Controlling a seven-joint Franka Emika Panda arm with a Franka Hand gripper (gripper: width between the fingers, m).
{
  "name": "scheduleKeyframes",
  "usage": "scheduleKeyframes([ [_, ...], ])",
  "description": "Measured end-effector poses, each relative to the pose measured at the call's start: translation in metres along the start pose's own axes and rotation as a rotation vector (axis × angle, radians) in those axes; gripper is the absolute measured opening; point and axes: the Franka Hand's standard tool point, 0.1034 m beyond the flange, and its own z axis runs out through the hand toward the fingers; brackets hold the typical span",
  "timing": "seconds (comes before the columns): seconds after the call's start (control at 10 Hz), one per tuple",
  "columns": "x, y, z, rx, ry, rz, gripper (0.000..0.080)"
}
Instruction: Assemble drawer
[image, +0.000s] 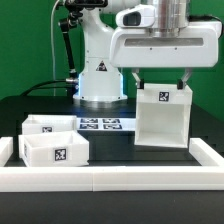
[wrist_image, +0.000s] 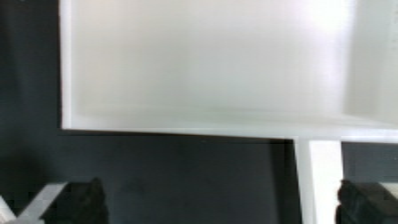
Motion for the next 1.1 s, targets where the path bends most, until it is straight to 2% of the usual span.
scheduleKeyframes([
  [0.1, 0.0, -0.001, -0.003, 0.001, 0.003, 0.024, 0.0649],
  [0.3, -0.023, -0.022, -0.006, -0.007, 0.01, 0.072, 0.0649],
  [0.5, -0.041, -0.035, -0.005, -0.01, 0.02, 0.075, 0.0649],
  [0.8, -0.059, -0.057, 0.008, -0.008, 0.038, 0.039, 0.0649],
  [1.1, -0.067, -0.067, 0.026, 0.0, 0.048, 0.018, 0.0649],
])
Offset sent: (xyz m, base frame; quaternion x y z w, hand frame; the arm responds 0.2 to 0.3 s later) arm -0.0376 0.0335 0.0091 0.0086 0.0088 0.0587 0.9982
